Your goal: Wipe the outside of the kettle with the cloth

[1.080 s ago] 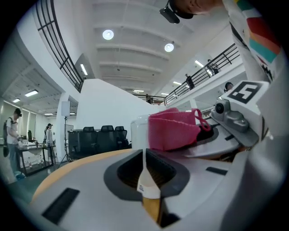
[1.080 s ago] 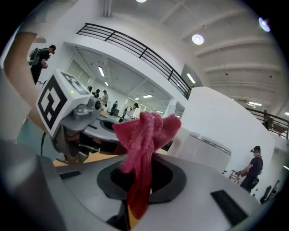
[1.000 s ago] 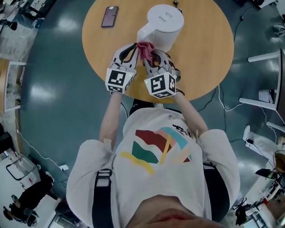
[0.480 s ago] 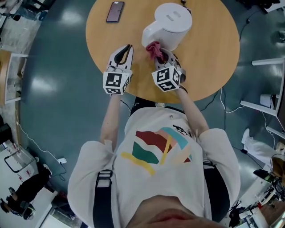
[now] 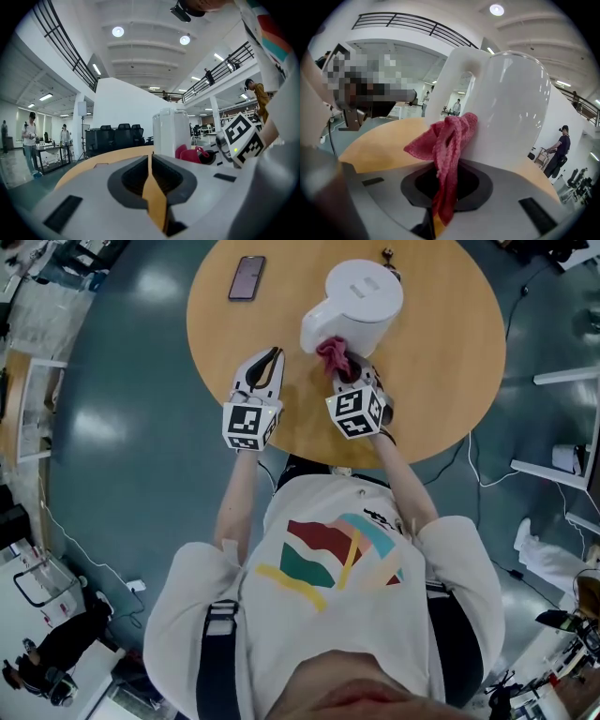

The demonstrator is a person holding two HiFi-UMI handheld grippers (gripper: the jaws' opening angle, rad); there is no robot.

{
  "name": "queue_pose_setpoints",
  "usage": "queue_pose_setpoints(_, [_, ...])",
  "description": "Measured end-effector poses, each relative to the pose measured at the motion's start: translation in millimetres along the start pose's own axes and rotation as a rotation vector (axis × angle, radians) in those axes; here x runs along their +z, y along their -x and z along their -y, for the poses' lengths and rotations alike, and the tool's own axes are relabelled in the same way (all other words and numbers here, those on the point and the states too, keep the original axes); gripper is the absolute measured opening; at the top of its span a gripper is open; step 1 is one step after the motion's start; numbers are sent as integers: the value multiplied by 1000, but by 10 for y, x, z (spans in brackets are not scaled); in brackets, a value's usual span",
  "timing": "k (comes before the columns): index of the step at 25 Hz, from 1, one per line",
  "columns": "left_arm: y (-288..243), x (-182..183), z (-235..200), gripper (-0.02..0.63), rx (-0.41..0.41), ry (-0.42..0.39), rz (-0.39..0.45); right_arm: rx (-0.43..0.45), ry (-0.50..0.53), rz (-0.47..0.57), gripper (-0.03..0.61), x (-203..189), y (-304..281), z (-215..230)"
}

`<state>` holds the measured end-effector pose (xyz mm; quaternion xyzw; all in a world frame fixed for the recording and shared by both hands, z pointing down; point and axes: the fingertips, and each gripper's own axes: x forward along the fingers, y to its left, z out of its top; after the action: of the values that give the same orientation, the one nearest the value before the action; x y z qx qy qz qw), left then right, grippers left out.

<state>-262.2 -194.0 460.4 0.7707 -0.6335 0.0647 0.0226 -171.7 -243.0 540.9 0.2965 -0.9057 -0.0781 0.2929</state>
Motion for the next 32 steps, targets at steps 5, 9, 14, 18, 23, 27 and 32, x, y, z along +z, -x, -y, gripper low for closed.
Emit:
queue_pose_setpoints(5, [50,66,71,68,12,16,27,23,-135,49,39,9,316,37])
queue_pose_setpoints(9, [147,320,210,69,31,51,104,14,-244,122,40,78,737,210])
queue_pose_setpoints(14, [301,762,469,67,51,68,216,-49,-358,265,38,329,1296,636])
queue_pose_setpoints(18, [278,939,573,67,81,90,220,-82,-417,382,40,609,1623,951])
queue_pose_setpoints(23, [236,896,701,67,70,101,189,-122,-421,383,39,558,1698,1083])
queue_pose_setpoints(27, [152,799,810,67,27,83,145,-143,-466,361,38,400,1756,1120])
queue_pose_setpoints(32, [93,860,800,67,14,55,140,-160,-490,329,39,231,1833,1132])
